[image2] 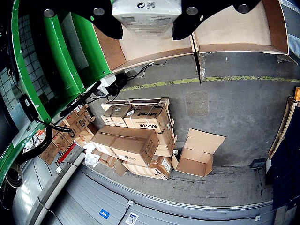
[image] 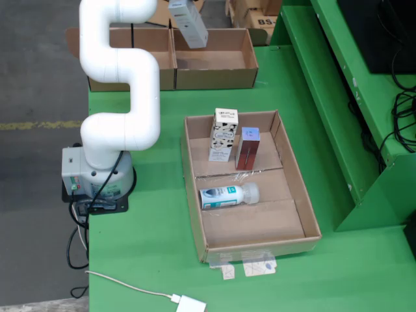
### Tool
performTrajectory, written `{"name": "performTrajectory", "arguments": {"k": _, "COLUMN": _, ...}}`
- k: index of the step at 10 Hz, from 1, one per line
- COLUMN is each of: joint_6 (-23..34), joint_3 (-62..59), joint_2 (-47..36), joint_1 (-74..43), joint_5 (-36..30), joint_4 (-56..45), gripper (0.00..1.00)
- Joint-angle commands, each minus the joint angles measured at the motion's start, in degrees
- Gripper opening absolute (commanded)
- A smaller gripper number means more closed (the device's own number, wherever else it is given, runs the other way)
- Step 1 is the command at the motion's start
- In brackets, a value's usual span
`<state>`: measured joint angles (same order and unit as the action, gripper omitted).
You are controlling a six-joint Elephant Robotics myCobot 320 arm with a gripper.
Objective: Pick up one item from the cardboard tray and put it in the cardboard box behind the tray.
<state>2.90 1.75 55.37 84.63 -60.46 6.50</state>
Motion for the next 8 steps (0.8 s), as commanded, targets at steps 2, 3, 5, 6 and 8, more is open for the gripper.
{"name": "performTrajectory", "arguments": {"k": 2, "joint_6": -0.2, "joint_3": -1.7, "joint_2": -3.0, "joint_1": 0.3, "joint_5": 0.6, "joint_4": 0.6, "gripper": 0.00}}
{"name": "performTrajectory", "arguments": {"k": 3, "joint_6": -0.2, "joint_3": -1.7, "joint_2": -3.0, "joint_1": 0.3, "joint_5": 0.6, "joint_4": 0.6, "gripper": 0.00}}
{"name": "performTrajectory", "arguments": {"k": 5, "joint_6": -0.2, "joint_3": -1.7, "joint_2": -3.0, "joint_1": 0.3, "joint_5": 0.6, "joint_4": 0.6, "gripper": 0.00}}
{"name": "performTrajectory", "arguments": {"k": 6, "joint_6": -0.2, "joint_3": -1.7, "joint_2": -3.0, "joint_1": 0.3, "joint_5": 0.6, "joint_4": 0.6, "gripper": 0.00}}
{"name": "performTrajectory", "arguments": {"k": 8, "joint_6": -0.2, "joint_3": -1.7, "joint_2": -3.0, "joint_1": 0.3, "joint_5": 0.6, "joint_4": 0.6, "gripper": 0.10}}
